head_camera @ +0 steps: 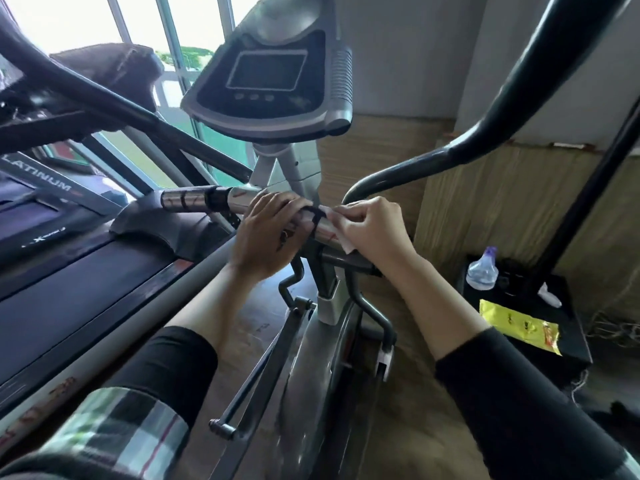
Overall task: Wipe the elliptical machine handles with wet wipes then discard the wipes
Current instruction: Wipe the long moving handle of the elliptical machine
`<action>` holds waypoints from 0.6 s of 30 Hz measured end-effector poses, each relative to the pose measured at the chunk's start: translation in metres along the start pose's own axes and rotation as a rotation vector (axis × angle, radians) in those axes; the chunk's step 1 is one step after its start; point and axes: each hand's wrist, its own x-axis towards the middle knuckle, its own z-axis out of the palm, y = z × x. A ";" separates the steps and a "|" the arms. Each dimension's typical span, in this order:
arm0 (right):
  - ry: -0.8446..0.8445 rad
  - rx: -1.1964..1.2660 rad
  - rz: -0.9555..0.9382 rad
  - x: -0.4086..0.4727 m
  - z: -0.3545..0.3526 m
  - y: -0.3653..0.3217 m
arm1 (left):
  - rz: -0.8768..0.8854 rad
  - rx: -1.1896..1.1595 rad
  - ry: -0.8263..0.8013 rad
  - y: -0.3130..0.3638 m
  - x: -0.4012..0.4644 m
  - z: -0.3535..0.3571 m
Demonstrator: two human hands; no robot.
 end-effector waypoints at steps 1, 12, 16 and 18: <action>0.044 -0.008 -0.007 -0.009 -0.001 0.002 | -0.004 -0.001 -0.008 0.000 0.000 0.000; 0.315 -0.088 -0.127 -0.029 0.026 -0.004 | 0.013 -0.062 0.013 -0.005 -0.003 0.003; 0.421 -0.166 -0.180 -0.046 0.032 0.007 | 0.049 -0.065 0.045 -0.008 -0.003 0.004; 0.446 -0.198 -0.206 -0.047 0.033 0.010 | 0.054 -0.065 0.061 -0.009 -0.004 0.005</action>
